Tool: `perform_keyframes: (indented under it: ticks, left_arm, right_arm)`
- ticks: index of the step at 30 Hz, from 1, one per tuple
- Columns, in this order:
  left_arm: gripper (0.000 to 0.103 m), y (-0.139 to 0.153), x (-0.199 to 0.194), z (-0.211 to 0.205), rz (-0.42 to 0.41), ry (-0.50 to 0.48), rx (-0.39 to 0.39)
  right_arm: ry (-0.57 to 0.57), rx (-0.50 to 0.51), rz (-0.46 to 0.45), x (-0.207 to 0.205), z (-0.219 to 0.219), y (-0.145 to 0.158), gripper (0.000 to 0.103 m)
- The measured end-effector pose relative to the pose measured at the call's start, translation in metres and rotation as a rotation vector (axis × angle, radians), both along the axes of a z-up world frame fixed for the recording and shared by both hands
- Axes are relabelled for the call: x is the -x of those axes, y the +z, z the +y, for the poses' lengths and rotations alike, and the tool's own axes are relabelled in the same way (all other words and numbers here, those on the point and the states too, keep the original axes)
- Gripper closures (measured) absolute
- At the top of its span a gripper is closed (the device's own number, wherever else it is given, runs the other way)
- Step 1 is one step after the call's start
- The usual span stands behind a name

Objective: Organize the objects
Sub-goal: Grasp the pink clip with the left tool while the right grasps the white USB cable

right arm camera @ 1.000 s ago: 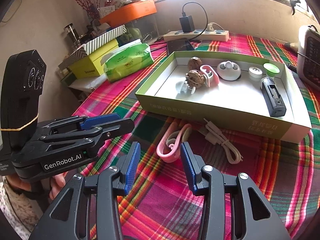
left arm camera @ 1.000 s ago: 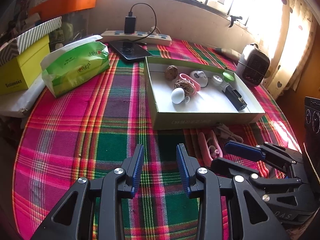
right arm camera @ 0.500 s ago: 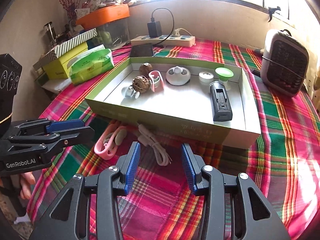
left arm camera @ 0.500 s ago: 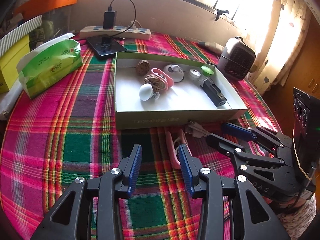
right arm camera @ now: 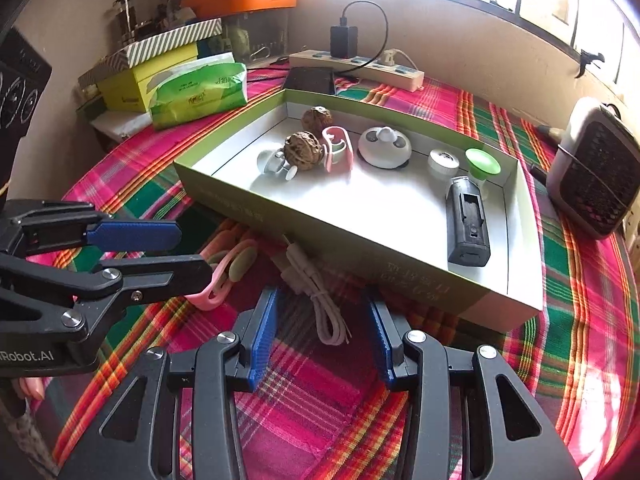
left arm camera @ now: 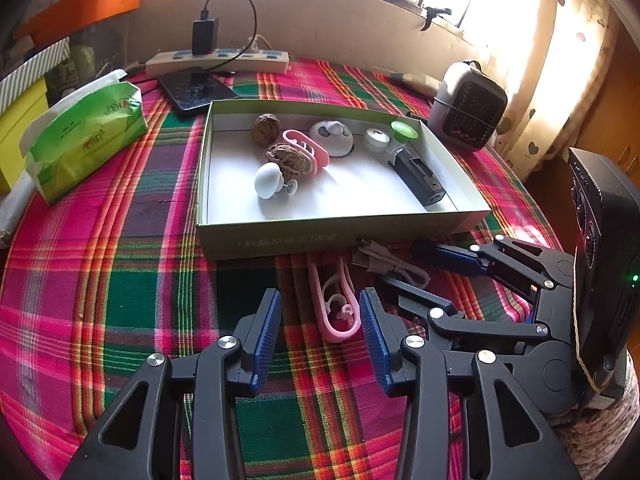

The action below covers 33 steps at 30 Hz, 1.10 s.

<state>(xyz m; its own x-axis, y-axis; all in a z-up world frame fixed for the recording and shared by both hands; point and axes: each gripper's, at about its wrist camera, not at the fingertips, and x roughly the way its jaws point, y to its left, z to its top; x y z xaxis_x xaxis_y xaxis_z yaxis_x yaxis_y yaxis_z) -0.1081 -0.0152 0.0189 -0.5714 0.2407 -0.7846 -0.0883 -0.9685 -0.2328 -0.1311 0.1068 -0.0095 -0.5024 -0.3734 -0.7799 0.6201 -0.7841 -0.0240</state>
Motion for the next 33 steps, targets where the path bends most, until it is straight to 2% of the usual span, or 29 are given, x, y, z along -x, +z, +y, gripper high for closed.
perform_keyframes:
  ticks: [4,6,8,9,13,26,33]
  left_arm:
    - [0.064,-0.001,0.002,0.003,-0.008,-0.009,0.013]
    - [0.064,-0.001,0.004,0.005,-0.01,-0.012,0.03]
    - [0.064,-0.001,0.005,0.007,-0.01,-0.02,0.042]
    - [0.064,-0.001,0.006,0.008,-0.012,-0.022,0.043]
    - [0.064,-0.003,0.008,0.011,-0.02,-0.031,0.056]
    - [0.064,-0.009,0.012,0.017,-0.034,-0.047,0.086]
    - [0.064,-0.009,0.014,0.016,-0.033,-0.057,0.077]
  right_arm:
    - [-0.022,0.0,0.001,0.0,0.003,0.0,0.061]
    - [-0.024,-0.002,0.004,-0.001,0.005,0.001,0.07]
    - [-0.028,-0.012,0.008,-0.003,0.005,0.001,0.085]
    - [-0.032,-0.014,0.008,-0.004,0.006,0.002,0.086]
    - [-0.055,0.001,0.002,-0.008,0.012,0.002,0.089]
    - [-0.237,0.056,-0.054,-0.024,0.049,0.005,0.089]
    - [-0.19,0.071,-0.063,-0.031,0.044,0.008,0.089]
